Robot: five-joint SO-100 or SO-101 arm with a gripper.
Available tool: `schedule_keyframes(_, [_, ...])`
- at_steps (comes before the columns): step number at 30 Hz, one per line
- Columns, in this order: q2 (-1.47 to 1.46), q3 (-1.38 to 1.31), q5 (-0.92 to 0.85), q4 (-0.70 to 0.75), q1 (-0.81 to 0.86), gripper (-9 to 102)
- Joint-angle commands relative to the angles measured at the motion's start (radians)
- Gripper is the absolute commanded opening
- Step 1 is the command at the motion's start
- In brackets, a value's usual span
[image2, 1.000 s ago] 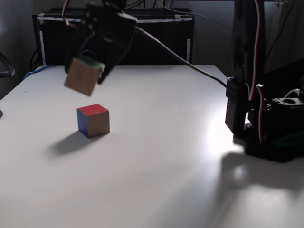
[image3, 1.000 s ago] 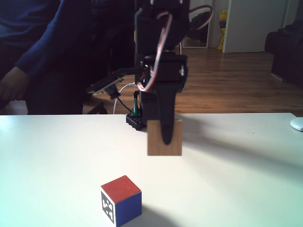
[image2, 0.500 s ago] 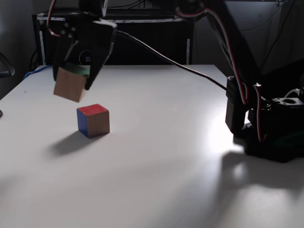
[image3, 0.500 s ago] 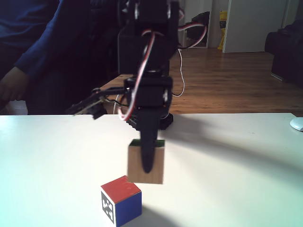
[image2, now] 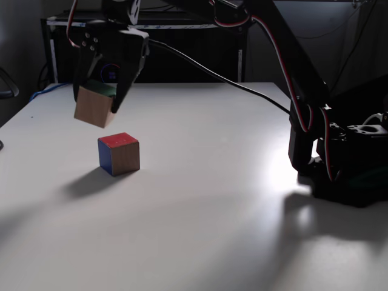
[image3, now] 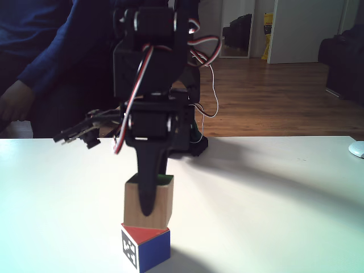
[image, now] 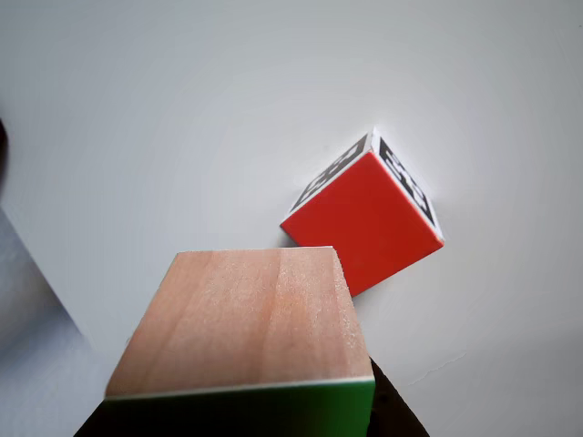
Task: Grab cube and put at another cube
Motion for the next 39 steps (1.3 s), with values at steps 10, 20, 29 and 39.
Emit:
schedule_keyframes(10, [0.063,0.149,-0.026,0.003,0.046,11])
schedule_keyframes(20, [0.064,0.155,-0.035,0.003,0.041,12])
schedule_keyframes(29, [0.067,0.169,-0.031,0.003,0.012,21])
schedule_keyframes(39, [0.075,0.199,-0.012,0.003,-0.011,33])
